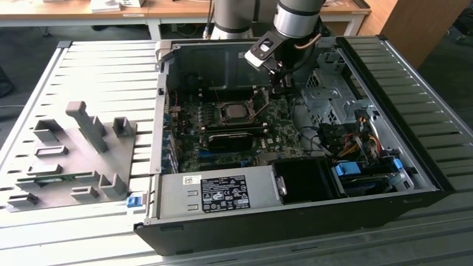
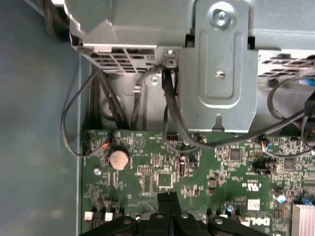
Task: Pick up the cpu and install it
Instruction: 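Close the cpu cover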
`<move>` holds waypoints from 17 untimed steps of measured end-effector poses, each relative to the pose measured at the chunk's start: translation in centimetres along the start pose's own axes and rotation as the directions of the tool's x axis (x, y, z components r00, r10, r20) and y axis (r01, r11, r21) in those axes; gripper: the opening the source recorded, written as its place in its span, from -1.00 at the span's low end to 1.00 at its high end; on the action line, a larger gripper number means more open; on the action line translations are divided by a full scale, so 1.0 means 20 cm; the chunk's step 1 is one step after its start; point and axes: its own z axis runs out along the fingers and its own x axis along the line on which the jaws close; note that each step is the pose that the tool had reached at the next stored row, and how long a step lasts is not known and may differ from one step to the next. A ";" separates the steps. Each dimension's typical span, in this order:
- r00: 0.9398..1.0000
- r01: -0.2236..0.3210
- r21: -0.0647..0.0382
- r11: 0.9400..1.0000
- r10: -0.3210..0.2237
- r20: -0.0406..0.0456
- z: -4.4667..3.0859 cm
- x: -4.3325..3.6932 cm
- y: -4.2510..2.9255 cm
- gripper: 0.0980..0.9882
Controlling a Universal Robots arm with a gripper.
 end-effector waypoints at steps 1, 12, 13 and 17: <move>1.000 0.000 0.000 1.000 0.000 0.000 0.001 0.000 -0.009 -0.98; 1.000 0.000 0.000 1.000 0.000 0.000 0.003 0.002 -0.030 -0.98; 1.000 0.000 0.000 1.000 0.000 0.000 0.003 0.002 -0.031 -0.98; 1.000 0.000 0.000 1.000 0.000 0.000 0.003 0.002 -0.042 -0.98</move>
